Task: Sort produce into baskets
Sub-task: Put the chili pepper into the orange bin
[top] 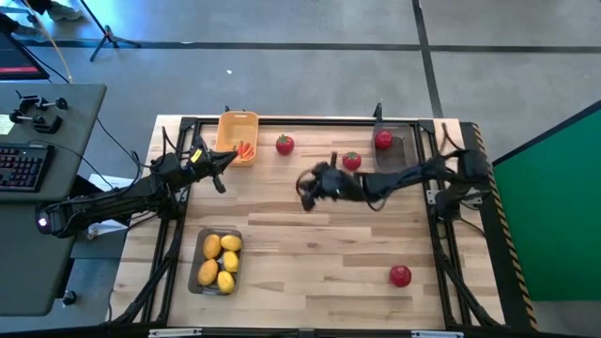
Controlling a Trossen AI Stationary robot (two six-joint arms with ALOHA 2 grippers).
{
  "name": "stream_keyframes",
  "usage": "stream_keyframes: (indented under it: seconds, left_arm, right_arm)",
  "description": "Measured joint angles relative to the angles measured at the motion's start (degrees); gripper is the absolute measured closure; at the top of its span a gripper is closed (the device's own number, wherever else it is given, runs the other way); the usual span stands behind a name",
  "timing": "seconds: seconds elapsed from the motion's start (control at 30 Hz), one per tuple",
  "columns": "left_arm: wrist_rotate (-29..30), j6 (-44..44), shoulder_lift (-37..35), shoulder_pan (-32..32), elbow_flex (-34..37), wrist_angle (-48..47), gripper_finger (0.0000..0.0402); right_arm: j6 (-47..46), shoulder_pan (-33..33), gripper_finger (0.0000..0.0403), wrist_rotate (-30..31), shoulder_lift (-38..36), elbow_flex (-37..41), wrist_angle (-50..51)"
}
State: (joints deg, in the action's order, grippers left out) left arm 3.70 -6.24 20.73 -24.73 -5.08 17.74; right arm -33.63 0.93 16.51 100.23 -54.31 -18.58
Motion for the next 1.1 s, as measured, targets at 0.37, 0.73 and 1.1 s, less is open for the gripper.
stream_keyframes:
  seconds: [0.37, 0.73, 1.1]
  left_arm:
    - [0.0, 0.3, 0.5, 0.0, 0.0, -0.2, 0.0401]
    - [0.0, 0.1, 1.3, 0.0, 0.0, -0.1, 0.0401]
    - [0.0, 0.0, 1.4, 0.0, 0.0, -0.1, 0.0401]
  right_arm:
    - [12.8, 9.7, 0.0403, -2.1, 18.3, -24.7, -4.6]
    - [14.1, 14.0, 0.0403, -4.8, 34.3, -49.7, 0.9]
    - [12.1, 14.2, 0.0387, -5.4, 44.6, -65.1, 10.7]
